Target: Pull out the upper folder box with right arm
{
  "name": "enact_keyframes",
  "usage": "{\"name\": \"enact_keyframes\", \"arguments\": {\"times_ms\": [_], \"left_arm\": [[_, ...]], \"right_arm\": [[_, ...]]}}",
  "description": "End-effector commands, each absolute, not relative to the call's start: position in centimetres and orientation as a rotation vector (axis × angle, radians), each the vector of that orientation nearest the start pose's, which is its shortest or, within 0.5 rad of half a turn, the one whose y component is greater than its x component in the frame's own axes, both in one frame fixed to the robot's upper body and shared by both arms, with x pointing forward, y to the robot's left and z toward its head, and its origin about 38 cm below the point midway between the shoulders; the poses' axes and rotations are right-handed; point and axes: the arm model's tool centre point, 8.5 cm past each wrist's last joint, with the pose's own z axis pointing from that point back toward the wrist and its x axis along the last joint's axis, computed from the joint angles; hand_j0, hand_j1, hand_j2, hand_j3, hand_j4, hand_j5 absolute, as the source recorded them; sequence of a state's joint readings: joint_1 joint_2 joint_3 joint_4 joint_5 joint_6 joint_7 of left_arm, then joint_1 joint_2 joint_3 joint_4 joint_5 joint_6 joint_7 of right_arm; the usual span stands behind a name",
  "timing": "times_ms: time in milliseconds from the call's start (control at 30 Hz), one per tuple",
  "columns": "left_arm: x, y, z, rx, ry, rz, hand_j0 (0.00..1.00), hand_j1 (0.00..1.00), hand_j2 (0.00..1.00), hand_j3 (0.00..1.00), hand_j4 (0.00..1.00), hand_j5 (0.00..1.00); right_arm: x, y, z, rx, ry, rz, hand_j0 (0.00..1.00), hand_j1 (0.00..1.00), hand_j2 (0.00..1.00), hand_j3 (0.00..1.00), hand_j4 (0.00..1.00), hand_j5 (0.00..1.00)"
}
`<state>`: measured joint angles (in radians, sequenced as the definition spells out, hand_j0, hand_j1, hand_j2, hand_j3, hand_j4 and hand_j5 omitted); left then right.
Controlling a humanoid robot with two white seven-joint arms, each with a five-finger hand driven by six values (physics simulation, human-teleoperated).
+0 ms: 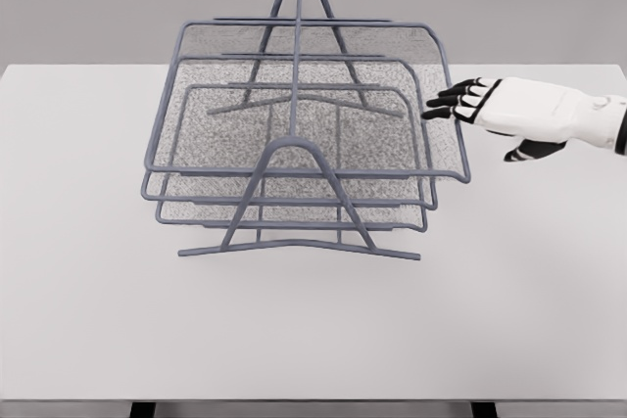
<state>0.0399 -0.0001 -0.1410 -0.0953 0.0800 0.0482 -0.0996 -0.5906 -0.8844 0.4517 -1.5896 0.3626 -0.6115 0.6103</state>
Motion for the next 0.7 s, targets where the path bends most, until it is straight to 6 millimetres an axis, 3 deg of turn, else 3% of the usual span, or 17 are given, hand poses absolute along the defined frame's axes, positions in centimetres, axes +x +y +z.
{"name": "enact_keyframes", "arguments": {"times_ms": [0,433,667], "left_arm": [[0.2,25.9,-26.4,-0.023,-0.001,-0.062,1.00,1.00,1.00,1.00,1.00,1.00],[0.2,25.9,-26.4,-0.023,-0.001,-0.062,1.00,1.00,1.00,1.00,1.00,1.00],[0.2,25.9,-26.4,-0.023,-0.001,-0.062,1.00,1.00,1.00,1.00,1.00,1.00]], "right_arm": [[41.5,-31.9,26.8,-0.515,-1.428,2.155,1.00,1.00,1.00,1.00,1.00,1.00],[41.1,-34.1,28.0,-0.567,-1.383,2.148,1.00,1.00,1.00,1.00,1.00,1.00],[41.1,-35.4,30.9,-0.653,-1.436,2.093,1.00,1.00,1.00,1.00,1.00,1.00]]}}
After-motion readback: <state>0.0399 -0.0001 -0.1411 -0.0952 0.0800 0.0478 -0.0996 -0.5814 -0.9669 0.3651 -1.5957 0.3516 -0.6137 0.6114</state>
